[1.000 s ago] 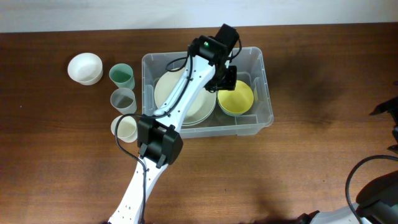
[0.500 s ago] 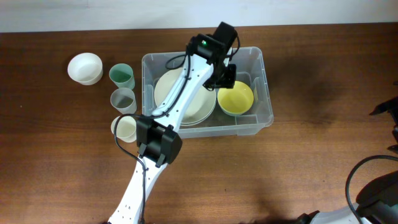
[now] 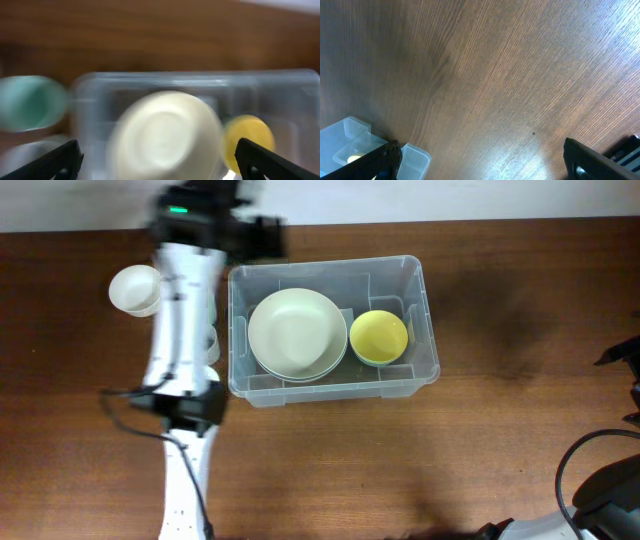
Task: Pack container
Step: 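Move the left gripper to the white bowl at back left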
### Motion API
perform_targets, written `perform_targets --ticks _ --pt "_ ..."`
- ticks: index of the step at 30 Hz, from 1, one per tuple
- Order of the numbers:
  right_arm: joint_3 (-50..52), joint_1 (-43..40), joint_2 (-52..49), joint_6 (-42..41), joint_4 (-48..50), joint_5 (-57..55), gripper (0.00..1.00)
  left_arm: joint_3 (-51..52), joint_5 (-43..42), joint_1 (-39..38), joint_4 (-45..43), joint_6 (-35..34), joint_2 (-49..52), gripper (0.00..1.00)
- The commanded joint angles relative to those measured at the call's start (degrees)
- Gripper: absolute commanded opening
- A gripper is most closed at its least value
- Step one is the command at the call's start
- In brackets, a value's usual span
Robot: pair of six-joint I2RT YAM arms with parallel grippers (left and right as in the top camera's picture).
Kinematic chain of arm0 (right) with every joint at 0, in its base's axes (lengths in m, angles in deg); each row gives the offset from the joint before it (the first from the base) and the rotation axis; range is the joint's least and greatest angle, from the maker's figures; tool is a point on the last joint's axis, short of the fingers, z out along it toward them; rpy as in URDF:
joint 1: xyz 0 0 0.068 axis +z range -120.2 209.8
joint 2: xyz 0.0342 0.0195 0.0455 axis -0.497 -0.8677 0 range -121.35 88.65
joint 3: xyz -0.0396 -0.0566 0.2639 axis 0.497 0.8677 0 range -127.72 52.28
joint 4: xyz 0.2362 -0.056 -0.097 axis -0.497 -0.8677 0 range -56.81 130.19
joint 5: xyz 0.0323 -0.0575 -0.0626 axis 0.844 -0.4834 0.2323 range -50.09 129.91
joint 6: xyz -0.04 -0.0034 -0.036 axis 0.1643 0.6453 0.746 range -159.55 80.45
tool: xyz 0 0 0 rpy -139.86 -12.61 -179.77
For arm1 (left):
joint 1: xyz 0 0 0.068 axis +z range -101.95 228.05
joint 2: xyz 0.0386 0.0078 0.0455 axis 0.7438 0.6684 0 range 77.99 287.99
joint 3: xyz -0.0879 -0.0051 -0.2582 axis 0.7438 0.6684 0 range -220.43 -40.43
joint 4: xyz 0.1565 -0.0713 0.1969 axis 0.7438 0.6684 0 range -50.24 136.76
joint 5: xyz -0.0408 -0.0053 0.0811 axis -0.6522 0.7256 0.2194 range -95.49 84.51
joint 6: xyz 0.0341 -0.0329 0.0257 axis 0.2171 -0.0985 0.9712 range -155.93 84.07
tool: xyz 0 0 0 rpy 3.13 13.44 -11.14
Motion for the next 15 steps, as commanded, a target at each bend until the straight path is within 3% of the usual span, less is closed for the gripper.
perform_targets --ticks 1,15 --pt "0.37 -0.11 0.17 -0.48 0.02 -0.28 0.99 -0.37 2.03 8.02 0.37 -2.99 -1.38 0.99" --pt "0.37 -0.11 0.17 -0.48 0.02 -0.28 0.99 19.87 -0.37 29.88 -2.73 -13.73 -1.31 0.99"
